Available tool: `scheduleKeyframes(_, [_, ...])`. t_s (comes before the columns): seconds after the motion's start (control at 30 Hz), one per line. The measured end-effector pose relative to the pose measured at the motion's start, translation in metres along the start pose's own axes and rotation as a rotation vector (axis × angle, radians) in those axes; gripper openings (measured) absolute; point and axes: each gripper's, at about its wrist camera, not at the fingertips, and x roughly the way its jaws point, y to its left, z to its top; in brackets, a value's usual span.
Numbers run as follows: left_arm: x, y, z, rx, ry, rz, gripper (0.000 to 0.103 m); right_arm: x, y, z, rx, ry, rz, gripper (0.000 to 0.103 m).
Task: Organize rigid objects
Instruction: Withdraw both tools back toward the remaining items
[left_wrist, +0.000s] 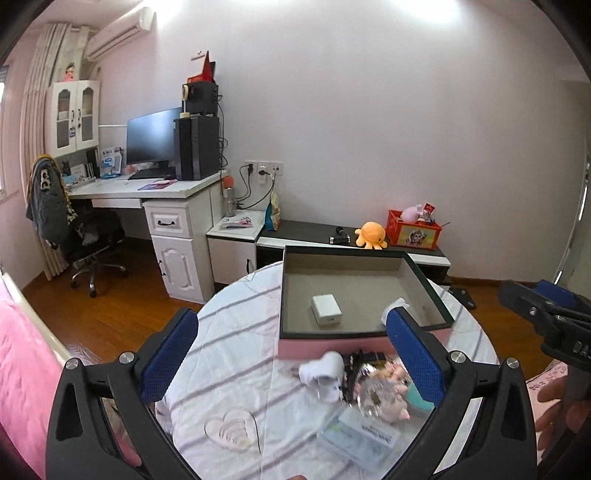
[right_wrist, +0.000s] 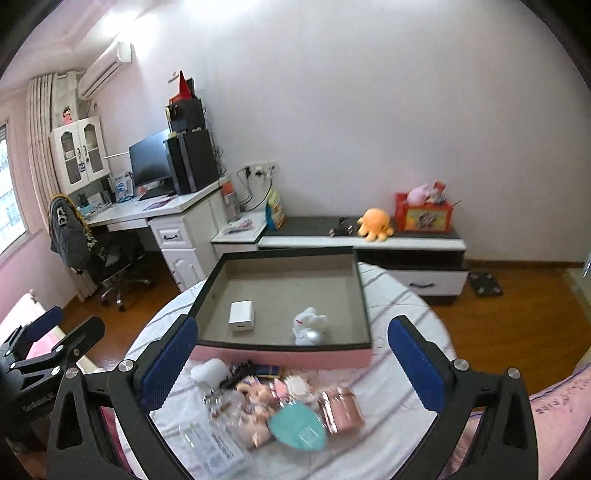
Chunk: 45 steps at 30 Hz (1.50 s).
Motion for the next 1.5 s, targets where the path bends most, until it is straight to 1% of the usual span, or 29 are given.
scheduleKeyframes(0.1, [-0.014, -0.006, -0.014, -0.003, -0.002, 0.005, 0.103, -0.024, 0.003, -0.013, -0.015, -0.04, -0.041, 0.103])
scheduleKeyframes(0.2, [-0.024, -0.011, -0.029, 0.0, 0.01, 0.011, 0.103, -0.045, 0.0, -0.03, -0.009, -0.06, -0.063, 0.103])
scheduleKeyframes(0.3, [-0.034, -0.014, -0.044, 0.001, 0.014, 0.016, 0.103, -0.057, -0.005, -0.047, 0.007, -0.051, -0.063, 0.103])
scheduleKeyframes(0.43, [-0.045, -0.015, -0.06, -0.011, 0.011, 0.017, 0.103, -0.063, -0.014, -0.07, 0.037, -0.017, -0.049, 0.103])
scheduleKeyframes(0.53, [-0.047, -0.018, -0.065, -0.01, 0.029, 0.006, 0.103, -0.066, -0.018, -0.081, 0.048, -0.002, -0.043, 0.103])
scheduleKeyframes(0.83, [-0.05, -0.022, -0.072, -0.001, 0.038, 0.001, 0.103, -0.066, -0.01, -0.086, 0.031, 0.012, -0.025, 0.103])
scheduleKeyframes(1.03, [-0.038, -0.021, -0.082, 0.004, 0.073, -0.01, 0.103, -0.053, -0.009, -0.091, 0.014, 0.053, -0.026, 0.103])
scheduleKeyframes(1.13, [-0.02, -0.025, -0.095, 0.015, 0.127, -0.026, 0.103, -0.038, -0.01, -0.096, 0.013, 0.097, -0.029, 0.103])
scheduleKeyframes(1.27, [0.003, -0.03, -0.113, 0.016, 0.195, -0.066, 0.103, -0.018, -0.016, -0.103, 0.013, 0.153, -0.036, 0.103])
scheduleKeyframes(1.4, [0.023, -0.037, -0.127, 0.032, 0.244, -0.092, 0.103, 0.004, -0.025, -0.111, 0.023, 0.211, -0.049, 0.103])
scheduleKeyframes(1.5, [0.037, -0.042, -0.138, 0.052, 0.278, -0.1, 0.103, 0.018, -0.028, -0.118, 0.028, 0.249, -0.039, 0.103])
